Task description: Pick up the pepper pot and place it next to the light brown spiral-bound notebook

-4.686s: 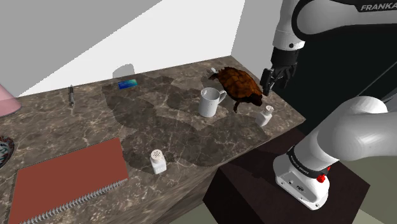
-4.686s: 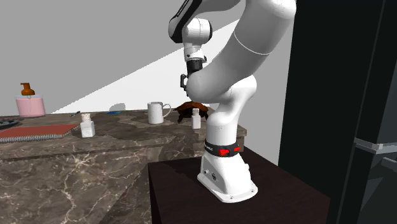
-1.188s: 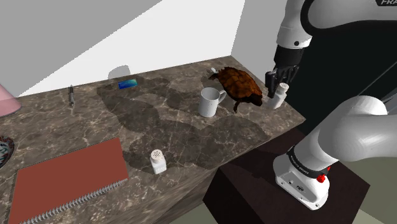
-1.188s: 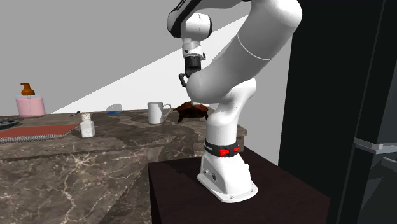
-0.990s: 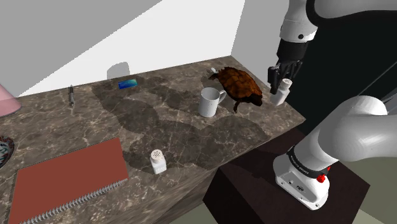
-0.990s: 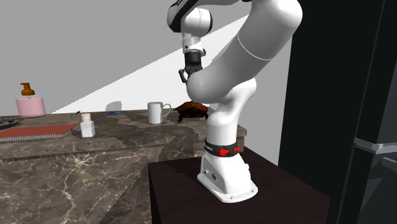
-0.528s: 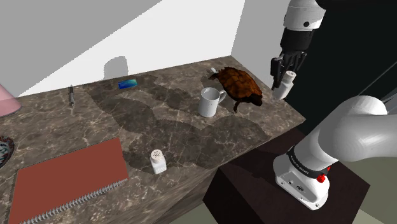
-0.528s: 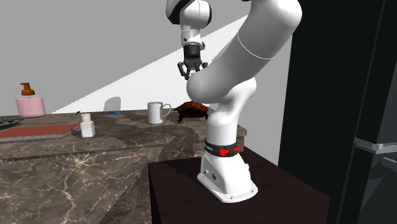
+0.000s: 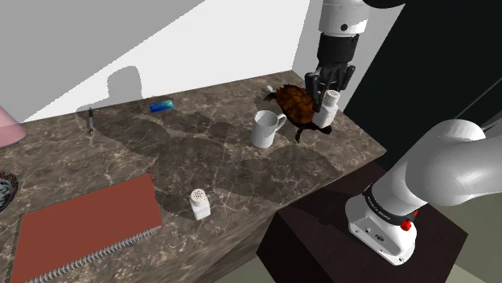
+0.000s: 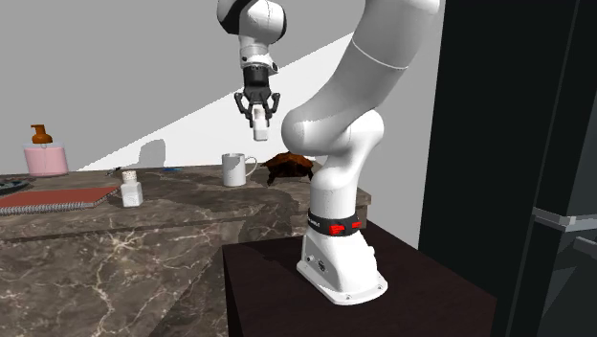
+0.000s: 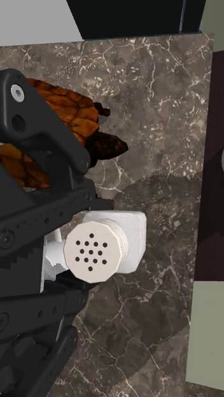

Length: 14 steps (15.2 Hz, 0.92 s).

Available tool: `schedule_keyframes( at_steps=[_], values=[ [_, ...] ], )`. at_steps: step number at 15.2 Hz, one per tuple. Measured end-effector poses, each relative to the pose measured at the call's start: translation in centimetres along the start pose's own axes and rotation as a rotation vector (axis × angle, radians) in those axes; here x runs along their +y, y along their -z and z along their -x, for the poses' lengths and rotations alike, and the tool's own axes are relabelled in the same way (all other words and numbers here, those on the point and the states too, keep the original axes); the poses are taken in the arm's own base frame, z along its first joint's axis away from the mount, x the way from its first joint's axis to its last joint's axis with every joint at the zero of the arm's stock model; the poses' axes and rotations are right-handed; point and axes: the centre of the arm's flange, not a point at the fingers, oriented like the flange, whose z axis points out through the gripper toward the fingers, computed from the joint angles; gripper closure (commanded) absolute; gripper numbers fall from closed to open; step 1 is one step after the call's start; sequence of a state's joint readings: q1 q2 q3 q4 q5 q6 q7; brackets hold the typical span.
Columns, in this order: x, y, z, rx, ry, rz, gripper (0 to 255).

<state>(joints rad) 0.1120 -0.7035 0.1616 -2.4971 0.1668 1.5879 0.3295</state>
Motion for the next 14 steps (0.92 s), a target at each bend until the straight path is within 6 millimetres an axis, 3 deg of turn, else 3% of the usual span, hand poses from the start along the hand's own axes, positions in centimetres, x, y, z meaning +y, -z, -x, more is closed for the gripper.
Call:
schedule_keyframes(
  at_steps=[14],
  values=[
    [-17.5,0.9,-4.5,0.000,0.001,0.001,255]
  ],
)
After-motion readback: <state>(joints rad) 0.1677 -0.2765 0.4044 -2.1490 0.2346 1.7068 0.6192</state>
